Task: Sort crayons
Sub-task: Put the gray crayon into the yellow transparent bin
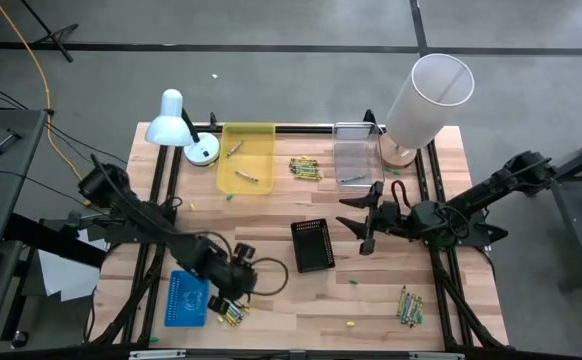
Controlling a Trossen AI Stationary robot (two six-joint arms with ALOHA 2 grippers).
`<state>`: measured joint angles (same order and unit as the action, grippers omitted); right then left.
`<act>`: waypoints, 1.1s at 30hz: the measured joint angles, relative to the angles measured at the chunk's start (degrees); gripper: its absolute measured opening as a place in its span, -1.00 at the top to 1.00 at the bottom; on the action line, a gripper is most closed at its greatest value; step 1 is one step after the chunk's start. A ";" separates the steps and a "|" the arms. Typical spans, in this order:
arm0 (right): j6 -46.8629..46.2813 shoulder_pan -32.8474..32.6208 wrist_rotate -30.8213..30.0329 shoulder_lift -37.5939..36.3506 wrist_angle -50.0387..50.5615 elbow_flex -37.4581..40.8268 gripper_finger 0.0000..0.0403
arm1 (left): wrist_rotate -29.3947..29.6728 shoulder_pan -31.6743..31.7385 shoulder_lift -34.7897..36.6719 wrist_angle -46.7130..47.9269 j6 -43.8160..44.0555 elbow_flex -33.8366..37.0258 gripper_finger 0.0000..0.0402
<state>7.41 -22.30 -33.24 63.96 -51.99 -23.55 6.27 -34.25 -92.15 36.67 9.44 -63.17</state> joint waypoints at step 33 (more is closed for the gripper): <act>-2.81 0.55 -1.69 0.00 1.80 0.00 0.01 | -1.44 -3.97 -14.12 -1.30 -2.02 1.97 0.18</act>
<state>4.60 -21.75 -34.93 63.96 -50.19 -23.55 4.82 -38.22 -106.27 35.37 7.42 -61.21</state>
